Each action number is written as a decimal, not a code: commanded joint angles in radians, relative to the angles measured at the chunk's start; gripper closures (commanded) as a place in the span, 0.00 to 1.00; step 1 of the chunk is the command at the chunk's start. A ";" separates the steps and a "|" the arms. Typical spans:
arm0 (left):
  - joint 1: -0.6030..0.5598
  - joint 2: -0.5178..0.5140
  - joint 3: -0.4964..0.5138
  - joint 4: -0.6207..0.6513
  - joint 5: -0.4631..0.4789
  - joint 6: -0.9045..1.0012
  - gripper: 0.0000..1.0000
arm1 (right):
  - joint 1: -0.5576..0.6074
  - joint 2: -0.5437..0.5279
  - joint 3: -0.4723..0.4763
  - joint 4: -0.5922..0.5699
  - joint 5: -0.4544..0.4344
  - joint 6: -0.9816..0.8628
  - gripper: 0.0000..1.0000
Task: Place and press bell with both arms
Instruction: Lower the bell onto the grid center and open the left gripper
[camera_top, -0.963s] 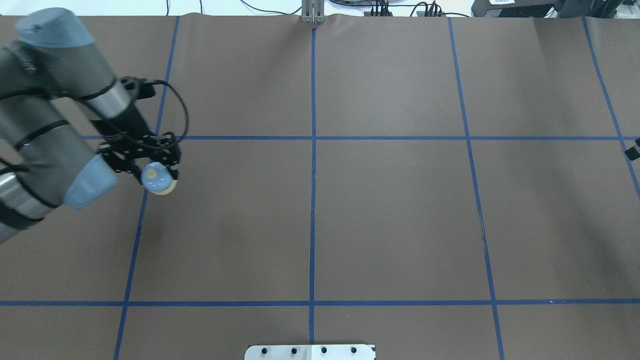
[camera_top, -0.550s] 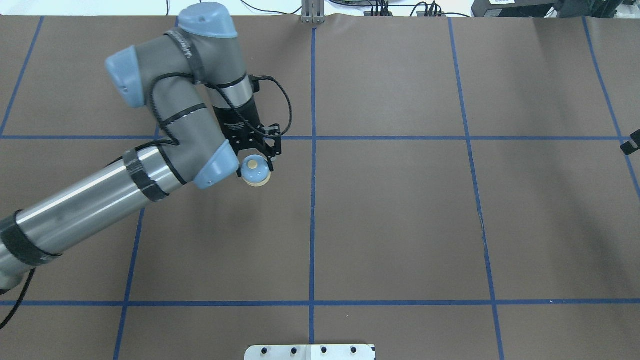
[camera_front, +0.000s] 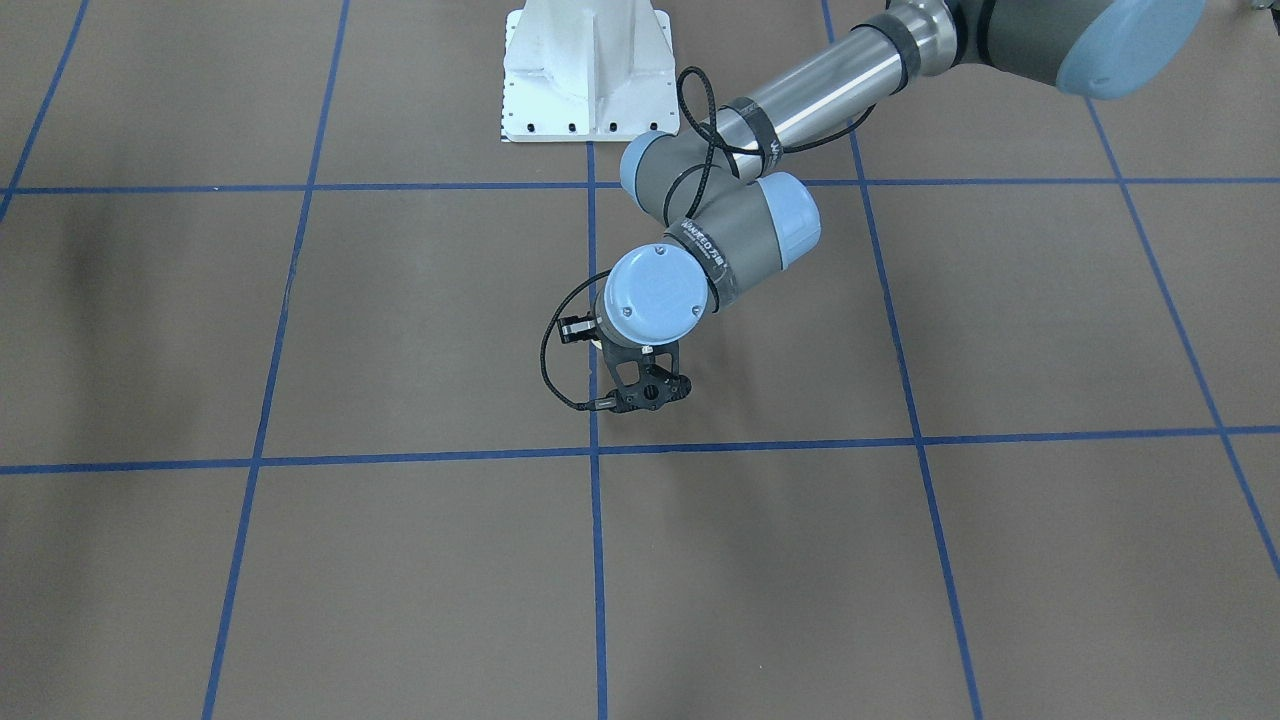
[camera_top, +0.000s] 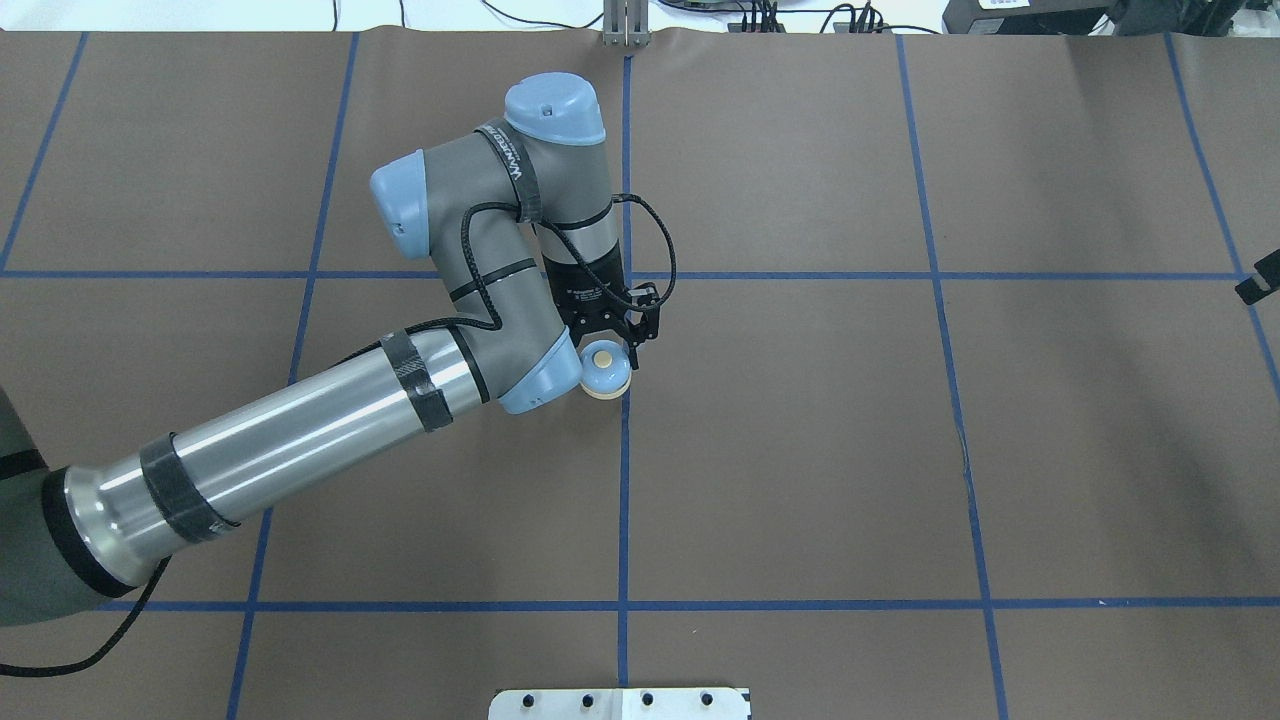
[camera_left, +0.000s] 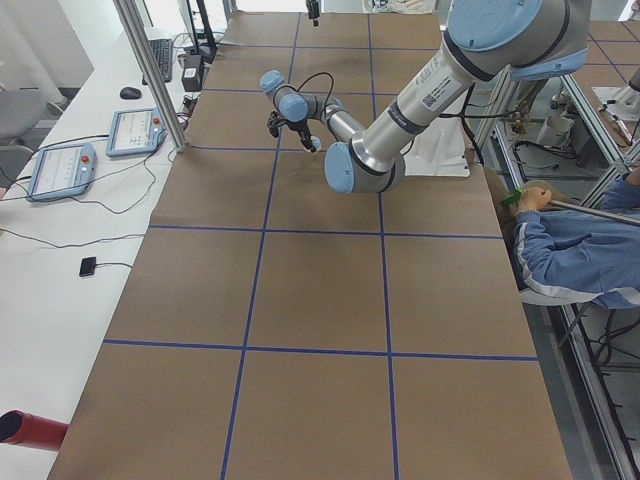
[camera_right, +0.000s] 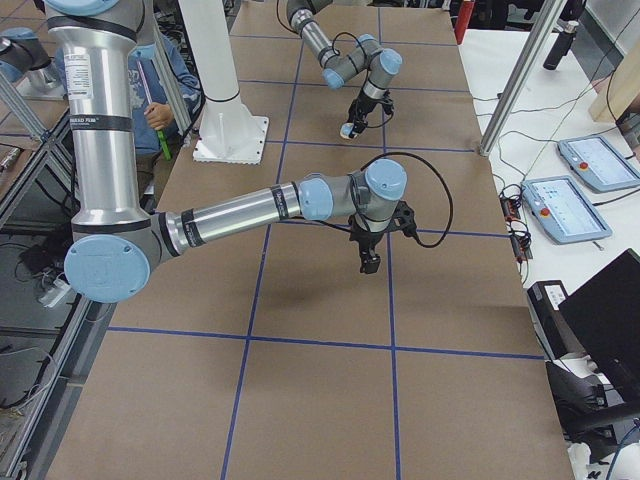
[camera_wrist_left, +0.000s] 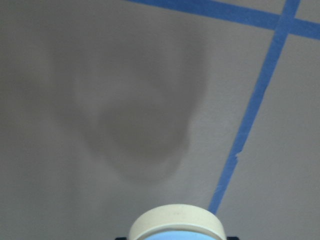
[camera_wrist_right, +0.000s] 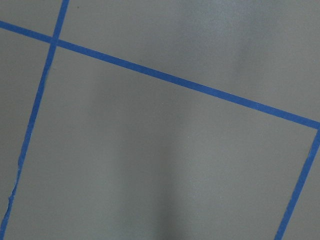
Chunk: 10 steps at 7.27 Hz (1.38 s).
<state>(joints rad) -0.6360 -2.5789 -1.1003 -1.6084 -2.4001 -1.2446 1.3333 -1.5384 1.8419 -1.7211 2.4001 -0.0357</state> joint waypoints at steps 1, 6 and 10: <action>0.019 -0.017 0.026 -0.018 0.028 -0.018 0.78 | 0.001 -0.002 0.002 0.000 0.001 0.000 0.00; 0.039 -0.046 0.059 -0.022 0.044 -0.019 0.51 | 0.001 -0.006 -0.007 0.000 0.002 -0.003 0.00; 0.062 -0.046 0.047 -0.021 0.094 -0.018 0.11 | 0.001 -0.008 -0.007 -0.002 0.011 -0.001 0.00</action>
<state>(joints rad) -0.5777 -2.6242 -1.0464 -1.6292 -2.3243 -1.2637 1.3346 -1.5493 1.8338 -1.7224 2.4063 -0.0374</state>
